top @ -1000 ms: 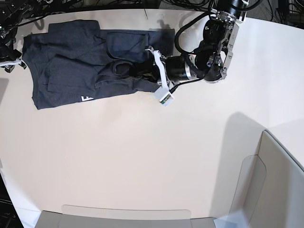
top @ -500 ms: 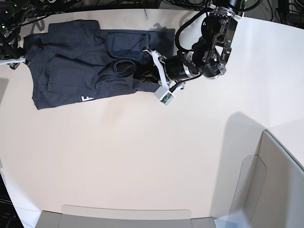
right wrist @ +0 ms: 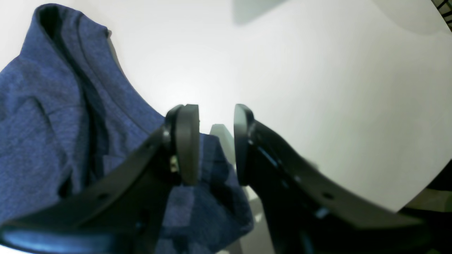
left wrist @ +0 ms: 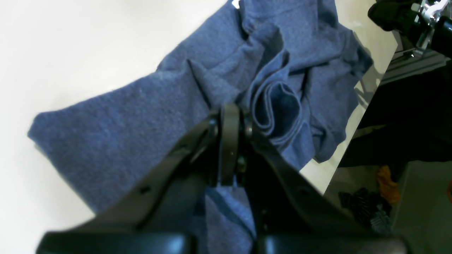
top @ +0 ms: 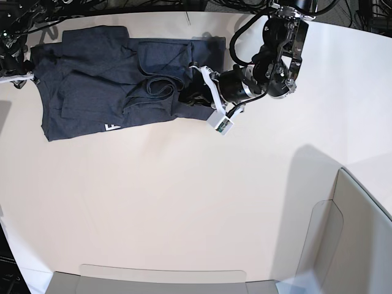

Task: Layout the t-shirt on the table in an organized manner, then fold the t-shirt properly
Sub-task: 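Push the folded fabric further over the shirt with the left gripper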

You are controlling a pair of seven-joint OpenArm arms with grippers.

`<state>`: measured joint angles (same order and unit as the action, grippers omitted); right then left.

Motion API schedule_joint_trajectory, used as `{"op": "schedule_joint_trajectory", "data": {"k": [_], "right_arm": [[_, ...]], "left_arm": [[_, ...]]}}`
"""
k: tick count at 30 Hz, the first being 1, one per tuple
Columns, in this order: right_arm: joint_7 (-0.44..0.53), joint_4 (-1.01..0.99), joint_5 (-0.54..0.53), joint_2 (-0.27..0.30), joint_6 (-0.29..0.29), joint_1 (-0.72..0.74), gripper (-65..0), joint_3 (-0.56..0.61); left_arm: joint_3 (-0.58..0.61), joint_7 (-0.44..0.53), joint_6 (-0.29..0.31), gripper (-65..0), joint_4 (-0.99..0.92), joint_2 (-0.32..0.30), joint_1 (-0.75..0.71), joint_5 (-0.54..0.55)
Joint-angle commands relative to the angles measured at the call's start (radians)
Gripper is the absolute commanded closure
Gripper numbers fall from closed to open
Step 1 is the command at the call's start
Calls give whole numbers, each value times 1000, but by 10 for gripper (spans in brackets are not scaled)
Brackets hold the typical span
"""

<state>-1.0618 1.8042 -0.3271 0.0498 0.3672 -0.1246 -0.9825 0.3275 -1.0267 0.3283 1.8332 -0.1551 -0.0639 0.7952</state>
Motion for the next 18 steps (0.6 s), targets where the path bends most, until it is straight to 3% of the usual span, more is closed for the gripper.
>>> {"op": "schedule_joint_trajectory", "data": {"k": [1,10,18], "right_arm": [[22,19,-10,17,6,4,-172,-2],[22,19,-10,17,6,4,-172,-2],[22,19,-10,17,6,4,-172,-2]], "left_arm": [[5,12,4,0,15,2,9,16],[6,12,4,0,13,-4,-11,14],[5,12,4,0,13,2,-12,-150]]}}
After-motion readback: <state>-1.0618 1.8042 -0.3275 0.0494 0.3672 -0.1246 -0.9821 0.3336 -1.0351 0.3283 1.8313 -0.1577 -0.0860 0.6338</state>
